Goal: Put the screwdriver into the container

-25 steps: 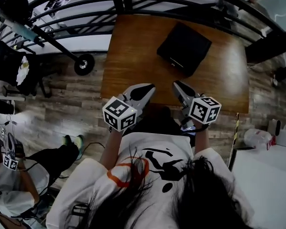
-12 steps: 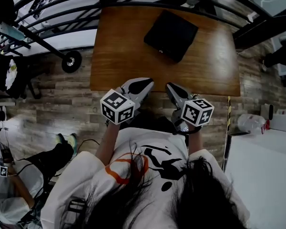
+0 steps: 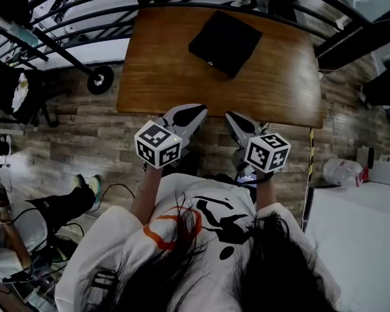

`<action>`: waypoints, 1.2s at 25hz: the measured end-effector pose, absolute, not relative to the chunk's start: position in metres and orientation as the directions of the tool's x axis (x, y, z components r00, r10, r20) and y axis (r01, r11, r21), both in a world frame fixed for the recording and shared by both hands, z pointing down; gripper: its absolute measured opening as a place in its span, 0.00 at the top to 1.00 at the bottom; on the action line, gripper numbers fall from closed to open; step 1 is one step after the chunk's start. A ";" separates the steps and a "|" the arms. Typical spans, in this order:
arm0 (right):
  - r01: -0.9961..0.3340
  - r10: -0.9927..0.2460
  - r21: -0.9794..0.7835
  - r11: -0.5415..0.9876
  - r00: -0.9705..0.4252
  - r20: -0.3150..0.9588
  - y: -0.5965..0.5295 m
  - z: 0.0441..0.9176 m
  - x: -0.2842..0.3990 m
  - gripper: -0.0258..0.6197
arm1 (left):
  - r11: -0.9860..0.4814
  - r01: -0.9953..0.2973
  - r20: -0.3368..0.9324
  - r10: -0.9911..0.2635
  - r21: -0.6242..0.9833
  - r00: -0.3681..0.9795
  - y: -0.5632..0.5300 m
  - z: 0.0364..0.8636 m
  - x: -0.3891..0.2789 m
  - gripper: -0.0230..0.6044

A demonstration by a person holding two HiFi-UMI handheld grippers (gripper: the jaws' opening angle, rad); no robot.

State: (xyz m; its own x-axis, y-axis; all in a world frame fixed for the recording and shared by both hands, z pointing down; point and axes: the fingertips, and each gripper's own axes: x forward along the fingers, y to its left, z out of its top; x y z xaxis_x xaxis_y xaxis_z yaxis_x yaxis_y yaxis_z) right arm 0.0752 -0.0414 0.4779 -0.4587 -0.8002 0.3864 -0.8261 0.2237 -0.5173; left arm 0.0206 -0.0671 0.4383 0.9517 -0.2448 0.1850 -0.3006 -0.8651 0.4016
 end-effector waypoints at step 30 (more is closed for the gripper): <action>-0.749 -0.741 -0.567 0.343 -0.587 0.327 0.194 0.496 0.105 0.92 | -0.816 -0.449 0.315 -0.346 0.364 0.884 0.194 0.469 0.052 0.96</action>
State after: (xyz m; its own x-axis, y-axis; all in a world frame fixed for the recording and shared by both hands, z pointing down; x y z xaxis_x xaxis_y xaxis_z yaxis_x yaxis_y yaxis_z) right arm 0.1048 0.1941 0.4962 -0.5868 -0.7409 0.3268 -0.7488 0.3430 -0.5671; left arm 0.0521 0.1941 0.4686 0.8838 -0.3463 0.3146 -0.4493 -0.8157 0.3643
